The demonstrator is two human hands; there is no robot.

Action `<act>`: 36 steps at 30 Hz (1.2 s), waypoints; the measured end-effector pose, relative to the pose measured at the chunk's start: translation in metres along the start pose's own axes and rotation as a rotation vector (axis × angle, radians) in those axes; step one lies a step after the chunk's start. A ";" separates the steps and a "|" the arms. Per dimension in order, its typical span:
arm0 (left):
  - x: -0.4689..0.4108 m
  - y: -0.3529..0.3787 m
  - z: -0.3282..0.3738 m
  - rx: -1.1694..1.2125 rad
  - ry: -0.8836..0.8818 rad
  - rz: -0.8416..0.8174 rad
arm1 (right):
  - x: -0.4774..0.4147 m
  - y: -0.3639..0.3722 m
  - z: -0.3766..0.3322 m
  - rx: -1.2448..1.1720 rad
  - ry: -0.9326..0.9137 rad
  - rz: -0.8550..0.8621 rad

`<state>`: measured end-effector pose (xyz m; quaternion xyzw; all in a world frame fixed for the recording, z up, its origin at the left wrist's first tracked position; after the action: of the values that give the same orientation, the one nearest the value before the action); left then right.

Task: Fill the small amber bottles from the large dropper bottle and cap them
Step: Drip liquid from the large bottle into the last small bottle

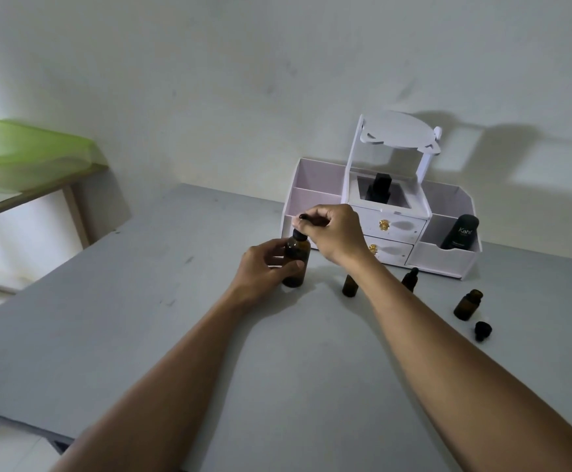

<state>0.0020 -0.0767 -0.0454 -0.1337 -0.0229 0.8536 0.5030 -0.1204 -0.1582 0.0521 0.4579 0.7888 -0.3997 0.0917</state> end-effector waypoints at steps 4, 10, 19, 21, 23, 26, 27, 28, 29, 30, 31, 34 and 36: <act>-0.001 0.000 -0.001 0.001 -0.002 -0.003 | -0.002 0.000 -0.001 0.020 -0.008 0.029; -0.002 0.000 -0.003 -0.009 0.004 -0.008 | -0.003 0.004 -0.002 0.043 0.003 0.085; 0.000 0.000 0.000 -0.008 0.013 -0.004 | -0.002 0.002 -0.008 0.058 -0.004 0.062; 0.001 0.000 -0.001 -0.009 0.007 -0.001 | -0.004 -0.004 -0.012 0.030 -0.008 0.076; 0.001 0.001 -0.002 -0.014 -0.005 0.002 | -0.008 -0.011 -0.018 -0.006 -0.017 0.091; 0.002 0.001 -0.003 -0.055 -0.015 0.010 | -0.015 -0.026 -0.035 -0.001 -0.062 0.140; 0.003 0.001 -0.002 -0.082 -0.004 0.021 | -0.018 -0.032 -0.040 -0.012 -0.075 0.166; 0.005 0.001 -0.001 -0.105 0.012 0.046 | -0.021 -0.039 -0.044 -0.037 -0.078 0.189; 0.008 0.000 0.002 -0.122 0.032 0.092 | -0.024 -0.047 -0.049 -0.068 -0.079 0.212; 0.011 -0.001 0.005 -0.133 0.059 0.162 | -0.026 -0.056 -0.053 -0.099 -0.084 0.238; 0.015 -0.002 0.009 -0.143 0.095 0.250 | -0.027 -0.067 -0.057 -0.124 -0.096 0.271; 0.033 0.001 0.032 -0.142 0.224 0.464 | -0.027 -0.104 -0.065 -0.158 -0.140 0.363; 0.046 0.015 0.052 -0.110 0.325 0.477 | -0.023 -0.131 -0.064 -0.143 -0.147 0.393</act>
<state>-0.0449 -0.0395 -0.0071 -0.2972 0.0437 0.9127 0.2770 -0.1973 -0.1620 0.1781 0.5647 0.7021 -0.3494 0.2571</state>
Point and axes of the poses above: each hand's wrist, its own x-axis away from the middle knuckle, its own y-axis out of the palm, z = x × y, the point moved 4 cm from there along -x, towards the middle knuckle, and after that the axes turned 6 degrees about -y, right-handed, at the moved point
